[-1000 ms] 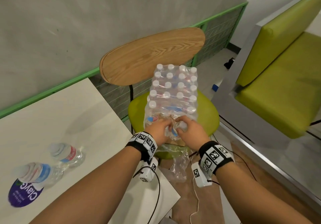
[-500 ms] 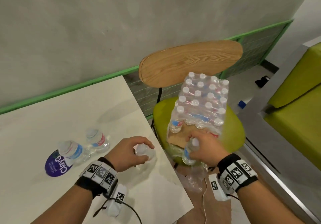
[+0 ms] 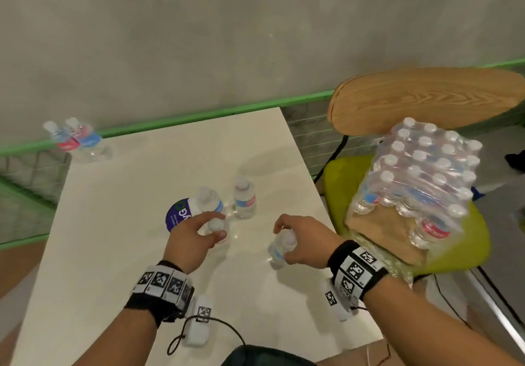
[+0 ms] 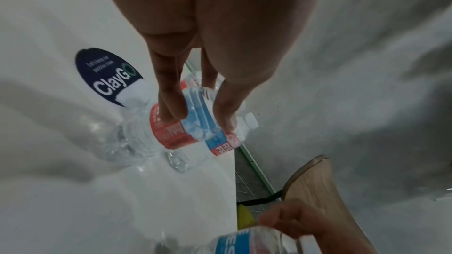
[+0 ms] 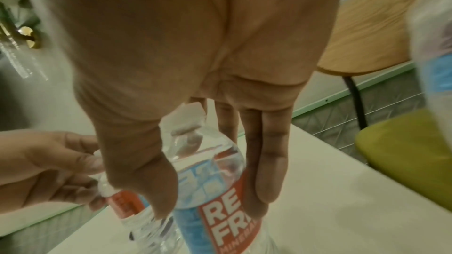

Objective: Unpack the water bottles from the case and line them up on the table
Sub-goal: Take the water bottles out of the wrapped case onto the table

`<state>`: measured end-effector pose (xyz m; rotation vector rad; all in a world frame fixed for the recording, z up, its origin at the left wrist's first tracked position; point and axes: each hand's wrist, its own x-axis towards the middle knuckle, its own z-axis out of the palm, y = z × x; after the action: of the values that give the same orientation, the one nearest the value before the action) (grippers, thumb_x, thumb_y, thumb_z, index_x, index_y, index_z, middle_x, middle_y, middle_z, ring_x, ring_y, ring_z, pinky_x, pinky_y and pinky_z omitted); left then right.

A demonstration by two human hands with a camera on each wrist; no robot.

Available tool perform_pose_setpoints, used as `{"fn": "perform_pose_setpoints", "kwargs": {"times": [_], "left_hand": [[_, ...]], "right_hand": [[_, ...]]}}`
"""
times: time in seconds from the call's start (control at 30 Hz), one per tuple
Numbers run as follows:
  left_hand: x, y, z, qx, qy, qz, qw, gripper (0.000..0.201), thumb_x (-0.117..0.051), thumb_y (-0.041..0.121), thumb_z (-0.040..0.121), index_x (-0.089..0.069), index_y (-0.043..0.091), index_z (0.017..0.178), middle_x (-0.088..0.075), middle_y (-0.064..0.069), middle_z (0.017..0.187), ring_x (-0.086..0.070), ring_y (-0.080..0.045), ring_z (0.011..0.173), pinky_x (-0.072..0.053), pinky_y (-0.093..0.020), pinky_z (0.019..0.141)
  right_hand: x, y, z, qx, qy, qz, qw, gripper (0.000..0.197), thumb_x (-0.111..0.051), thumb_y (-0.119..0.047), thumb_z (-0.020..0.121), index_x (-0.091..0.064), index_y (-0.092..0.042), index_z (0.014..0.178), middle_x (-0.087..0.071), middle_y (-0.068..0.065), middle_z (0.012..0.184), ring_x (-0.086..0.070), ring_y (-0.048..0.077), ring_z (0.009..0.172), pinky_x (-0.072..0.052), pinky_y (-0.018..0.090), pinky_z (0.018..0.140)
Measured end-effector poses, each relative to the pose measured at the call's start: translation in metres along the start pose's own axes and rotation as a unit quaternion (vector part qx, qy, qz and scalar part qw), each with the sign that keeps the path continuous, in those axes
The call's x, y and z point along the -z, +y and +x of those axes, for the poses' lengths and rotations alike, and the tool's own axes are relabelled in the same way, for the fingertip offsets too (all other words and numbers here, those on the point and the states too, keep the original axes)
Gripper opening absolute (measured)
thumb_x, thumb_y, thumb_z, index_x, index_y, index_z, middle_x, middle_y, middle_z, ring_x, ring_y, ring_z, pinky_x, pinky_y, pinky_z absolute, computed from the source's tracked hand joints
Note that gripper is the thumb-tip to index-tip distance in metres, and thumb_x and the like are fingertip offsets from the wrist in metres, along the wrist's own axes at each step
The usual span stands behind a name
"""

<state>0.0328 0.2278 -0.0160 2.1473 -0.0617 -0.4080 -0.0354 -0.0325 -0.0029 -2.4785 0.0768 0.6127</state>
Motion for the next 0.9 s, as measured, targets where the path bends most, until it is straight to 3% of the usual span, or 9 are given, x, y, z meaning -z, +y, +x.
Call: {"fn": "perform_pose_setpoints", "kwargs": {"times": [0.13, 0.17, 0.23, 0.3, 0.5, 0.67, 0.8, 0.9], "left_hand": [[0.012, -0.022, 0.002, 0.004, 0.017, 0.004, 1.0, 0.03, -0.077, 0.023, 0.078, -0.069, 0.045, 0.097, -0.069, 0.014, 0.095, -0.066, -0.016, 0.089, -0.051, -0.024, 0.082], [0.015, -0.025, 0.002, -0.007, 0.024, 0.005, 1.0, 0.031, -0.076, 0.021, 0.079, -0.068, 0.043, 0.099, -0.067, 0.015, 0.099, -0.063, -0.012, 0.093, -0.049, -0.022, 0.083], [0.019, -0.027, 0.005, -0.027, 0.039, 0.019, 0.999, 0.032, -0.072, 0.017, 0.083, -0.067, 0.037, 0.107, -0.063, 0.015, 0.11, -0.059, 0.0, 0.094, -0.042, -0.008, 0.078], [0.022, -0.026, 0.01, -0.032, 0.046, 0.041, 0.998, 0.032, -0.069, 0.018, 0.084, -0.064, 0.035, 0.111, -0.062, 0.015, 0.113, -0.058, 0.005, 0.089, -0.038, -0.003, 0.071], [0.024, -0.023, 0.028, -0.069, 0.042, 0.073, 0.994, 0.03, -0.064, 0.016, 0.083, -0.062, 0.029, 0.109, -0.062, 0.009, 0.111, -0.059, -0.015, 0.098, -0.048, -0.032, 0.086], [0.027, -0.018, 0.044, -0.076, 0.028, 0.092, 0.992, 0.031, -0.062, 0.016, 0.086, -0.06, 0.023, 0.116, -0.06, 0.002, 0.115, -0.056, -0.016, 0.102, -0.037, -0.025, 0.083], [0.027, -0.014, 0.053, -0.076, 0.043, 0.074, 0.993, 0.038, -0.064, 0.017, 0.088, -0.056, 0.023, 0.125, -0.056, 0.002, 0.119, -0.05, -0.012, 0.098, -0.035, -0.023, 0.083], [0.025, -0.014, 0.062, -0.079, 0.04, 0.084, 0.992, 0.039, -0.063, 0.02, 0.089, -0.053, 0.024, 0.127, -0.054, 0.0, 0.118, -0.053, -0.016, 0.097, -0.037, -0.024, 0.08]], "right_hand": [[-0.018, -0.024, 0.024, 0.014, -0.016, -0.003, 1.0, 0.053, -0.076, -0.032, 0.062, -0.05, -0.039, 0.108, -0.06, -0.008, 0.098, -0.059, 0.015, 0.087, -0.055, 0.035, 0.076], [-0.021, -0.03, 0.03, 0.016, -0.014, -0.003, 1.0, 0.053, -0.078, -0.033, 0.063, -0.051, -0.038, 0.108, -0.058, -0.007, 0.1, -0.058, 0.015, 0.088, -0.054, 0.033, 0.077], [-0.026, -0.04, 0.038, 0.022, 0.005, 0.003, 1.0, 0.056, -0.082, -0.032, 0.064, -0.053, -0.037, 0.112, -0.051, -0.004, 0.103, -0.055, 0.016, 0.089, -0.049, 0.028, 0.078], [-0.029, -0.049, 0.048, 0.02, 0.039, 0.01, 0.999, 0.059, -0.083, -0.03, 0.066, -0.055, -0.036, 0.118, -0.043, -0.003, 0.104, -0.055, 0.018, 0.088, -0.047, 0.026, 0.082], [-0.029, -0.071, 0.076, 0.0, 0.107, 0.055, 0.993, 0.06, -0.083, -0.028, 0.07, -0.057, -0.032, 0.124, -0.04, 0.001, 0.112, -0.056, 0.02, 0.093, -0.047, 0.027, 0.092], [-0.029, -0.08, 0.095, -0.03, 0.153, 0.081, 0.985, 0.061, -0.082, -0.029, 0.07, -0.057, -0.031, 0.125, -0.037, 0.002, 0.111, -0.054, 0.021, 0.093, -0.045, 0.024, 0.089], [-0.03, -0.09, 0.105, -0.03, 0.163, 0.077, 0.983, 0.058, -0.079, -0.025, 0.072, -0.057, -0.028, 0.125, -0.036, 0.001, 0.109, -0.054, 0.025, 0.101, -0.049, 0.033, 0.094], [-0.028, -0.092, 0.113, -0.031, 0.169, 0.088, 0.981, 0.056, -0.078, -0.022, 0.071, -0.057, -0.028, 0.123, -0.035, 0.001, 0.112, -0.056, 0.026, 0.1, -0.05, 0.037, 0.094]]}}
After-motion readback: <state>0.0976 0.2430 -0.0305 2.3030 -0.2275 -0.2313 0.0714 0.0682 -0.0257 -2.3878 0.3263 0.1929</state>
